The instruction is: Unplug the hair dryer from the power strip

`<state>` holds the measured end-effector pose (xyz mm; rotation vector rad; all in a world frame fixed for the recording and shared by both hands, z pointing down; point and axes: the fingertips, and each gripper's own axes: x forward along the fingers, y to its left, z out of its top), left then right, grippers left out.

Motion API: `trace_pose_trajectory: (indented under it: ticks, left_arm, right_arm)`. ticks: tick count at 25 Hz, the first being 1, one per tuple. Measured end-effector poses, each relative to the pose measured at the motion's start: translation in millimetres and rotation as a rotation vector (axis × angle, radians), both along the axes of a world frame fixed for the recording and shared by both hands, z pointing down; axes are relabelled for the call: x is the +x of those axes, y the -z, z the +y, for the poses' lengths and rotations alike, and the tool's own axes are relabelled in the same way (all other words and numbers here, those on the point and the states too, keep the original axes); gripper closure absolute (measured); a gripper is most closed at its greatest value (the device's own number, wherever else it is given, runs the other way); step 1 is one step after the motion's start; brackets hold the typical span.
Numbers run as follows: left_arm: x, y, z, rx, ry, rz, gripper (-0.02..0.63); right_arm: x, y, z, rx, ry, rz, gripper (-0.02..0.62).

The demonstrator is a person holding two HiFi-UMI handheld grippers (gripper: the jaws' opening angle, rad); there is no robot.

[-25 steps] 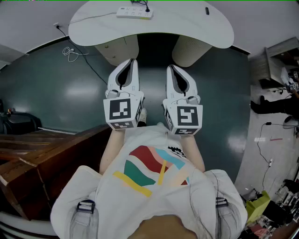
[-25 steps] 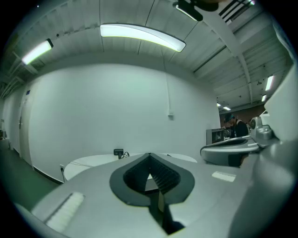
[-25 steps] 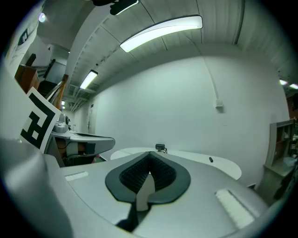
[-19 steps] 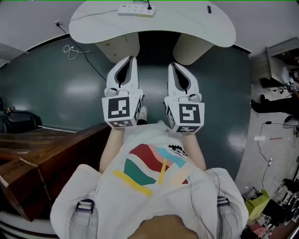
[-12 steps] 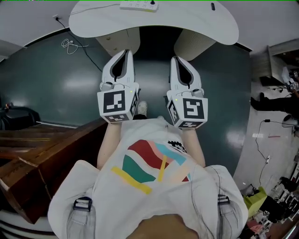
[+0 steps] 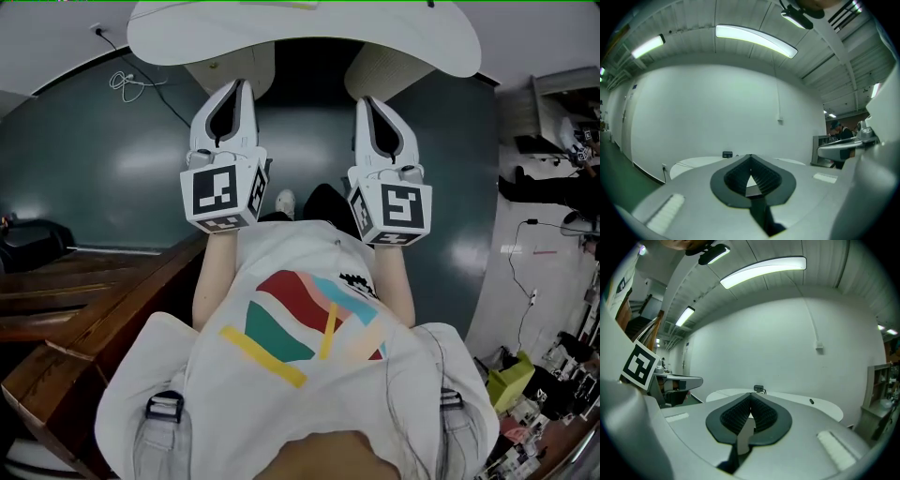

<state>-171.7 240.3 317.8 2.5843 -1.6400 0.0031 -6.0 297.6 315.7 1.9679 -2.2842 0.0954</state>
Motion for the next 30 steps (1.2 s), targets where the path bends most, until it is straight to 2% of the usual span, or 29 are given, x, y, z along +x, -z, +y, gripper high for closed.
trace_pose_trajectory:
  ticks: [3, 8, 12, 19, 25, 30]
  left_arm:
    - [-2, -2, -7, 0.039, -0.001, -0.061, 0.606]
    - [7, -8, -28, 0.018, -0.01, -0.029, 0.607]
    - [11, -12, -58, 0.019, 0.009, -0.027, 0.607]
    - [33, -20, -162, 0.009, 0.062, -0.049, 0.607]
    - [76, -17, -269, -0.051, 0.054, -0.049, 0.607]
    - [103, -17, -337, -0.079, 0.066, -0.055, 0.607]
  right_arm:
    - [2, -2, -4, -0.003, -0.006, 0.015, 0.581]
    - [11, -2, -22, 0.012, -0.011, 0.008, 0.581]
    - [17, -6, -57, 0.025, 0.014, -0.019, 0.581]
    - [42, -14, -175, 0.037, 0.083, -0.022, 0.581]
    - [78, -10, -290, 0.003, 0.148, -0.02, 0.581]
    - [97, -6, -357, 0.001, 0.215, 0.014, 0.58]
